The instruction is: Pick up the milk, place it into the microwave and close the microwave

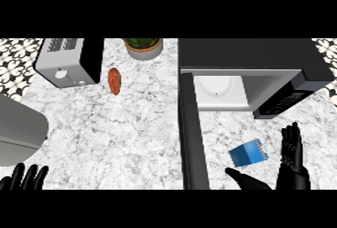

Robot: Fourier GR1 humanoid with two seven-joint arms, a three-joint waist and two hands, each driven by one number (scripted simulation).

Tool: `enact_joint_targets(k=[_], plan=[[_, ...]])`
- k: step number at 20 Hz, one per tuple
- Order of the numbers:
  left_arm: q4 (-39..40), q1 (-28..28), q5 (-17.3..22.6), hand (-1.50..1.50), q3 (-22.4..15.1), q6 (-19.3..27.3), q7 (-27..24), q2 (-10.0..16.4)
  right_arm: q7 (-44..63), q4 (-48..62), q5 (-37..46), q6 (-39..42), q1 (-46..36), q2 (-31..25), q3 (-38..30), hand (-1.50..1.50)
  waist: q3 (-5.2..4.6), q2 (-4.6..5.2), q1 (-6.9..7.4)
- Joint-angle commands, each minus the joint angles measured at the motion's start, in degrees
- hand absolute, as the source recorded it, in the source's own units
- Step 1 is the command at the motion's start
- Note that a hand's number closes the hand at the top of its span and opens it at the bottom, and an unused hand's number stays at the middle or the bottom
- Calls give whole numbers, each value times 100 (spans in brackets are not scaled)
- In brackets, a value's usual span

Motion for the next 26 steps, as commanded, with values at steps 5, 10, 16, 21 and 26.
enact_joint_targets(k=[5, 10, 16, 21, 26], plan=[[4, 227, -234, -150, -138, 101, -333, -27, -477, 559, -276, 516, 141, -158, -257, -150, -1, -2, 10], [-68, -56, -44, -150, -93, 124, 47, -27, -1047, 1860, -496, 799, -493, -97, -654, -150, 1, 6, 13], [47, 86, 265, -150, 380, -111, -160, 131, -1264, 2533, -633, 991, -722, -253, -1096, -150, 0, 4, 23], [-234, 462, 163, -150, 213, -165, -172, 138, -1716, 3230, -549, 1006, -896, 63, -1024, -150, 0, 1, 32], [181, -81, -110, -150, 16, 98, -162, -26, -1873, 3770, -689, 1544, -1149, -215, -1256, -150, 0, 4, 7]])
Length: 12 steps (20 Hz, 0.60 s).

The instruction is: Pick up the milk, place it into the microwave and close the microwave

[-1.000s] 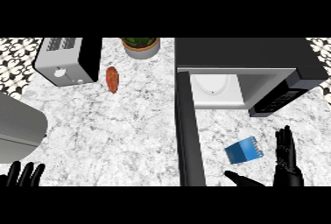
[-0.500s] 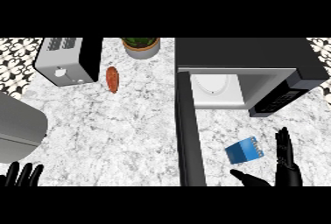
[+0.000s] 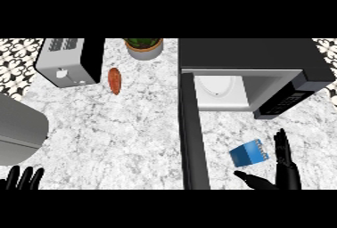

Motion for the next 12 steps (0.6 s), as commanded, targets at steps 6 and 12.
enact_joint_targets(k=[6, 12], plan=[[-351, 105, 447, -150, 201, -151, 294, 123, -529, 1443, -202, 641, -659, 150, -201, -150, 1, 3, 16], [-149, 252, 338, -150, 120, -217, 24, 124, -1272, 2339, -322, 675, -1220, 69, -661, -150, 2, 2, 24]])
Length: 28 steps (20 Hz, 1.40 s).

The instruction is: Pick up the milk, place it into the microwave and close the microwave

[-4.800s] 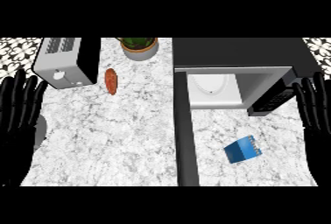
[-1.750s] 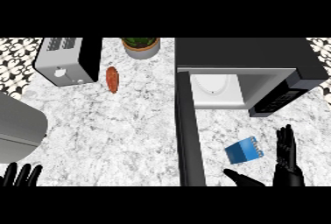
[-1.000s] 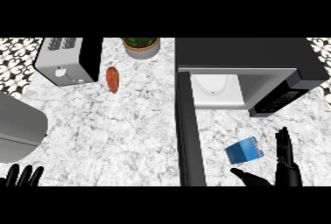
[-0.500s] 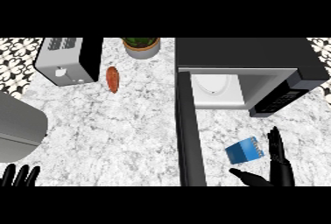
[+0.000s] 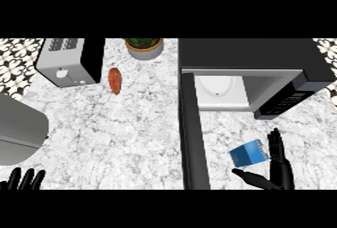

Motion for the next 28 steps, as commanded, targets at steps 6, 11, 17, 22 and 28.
enact_joint_targets(k=[6, 11, 17, 22, 28], plan=[[328, -245, 514, -150, 585, -240, -99, 228, -543, 371, -448, 866, -251, 47, -247, 150, -2, 0, -18], [-203, 55, 709, -150, 604, -323, 159, 267, -795, 499, -625, 1174, -330, 337, -248, 150, -2, -4, -12], [230, -160, -97, -150, 178, -75, -126, -74, -798, 300, -597, 1371, -231, 500, -30, 150, -3, -5, -23], [37, -207, 399, -150, 493, -180, 121, 80, 1, -621, -587, 1812, -99, 403, 444, 150, -7, -11, -43], [275, -195, 377, -150, 532, -256, -63, 42, 158, 93, -834, 2990, -829, -641, 115, 150, -1, 5, 1]])
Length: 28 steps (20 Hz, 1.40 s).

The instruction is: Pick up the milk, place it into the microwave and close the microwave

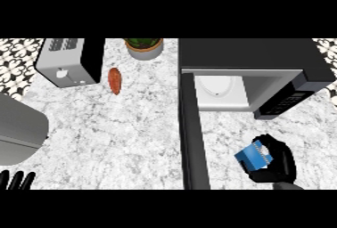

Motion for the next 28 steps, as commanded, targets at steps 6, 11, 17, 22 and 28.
enact_joint_targets(k=[6, 11, 17, 22, 28], plan=[[247, 310, 141, -150, 340, -345, -519, 9, 814, -1850, -20, 454, 834, -307, 496, 150, -8, -20, -43], [51, 250, -16, -150, 66, -300, -223, -130, 1570, -3407, -21, 84, 1750, -190, 764, 150, -6, -14, -64], [54, -45, 483, -150, 571, -386, 10, 16, 2670, -5007, -117, -616, 2266, 196, 1064, 150, -6, -7, -65], [141, 494, 557, -150, 741, -811, -333, -1, 3292, -5462, 128, -1187, 2145, 557, 1377, 150, -3, -6, -13], [38, 488, 826, -150, 1069, -893, -166, 21, 3433, -5325, 744, -1740, 1388, 903, 1605, 150, -2, -1, 4]])
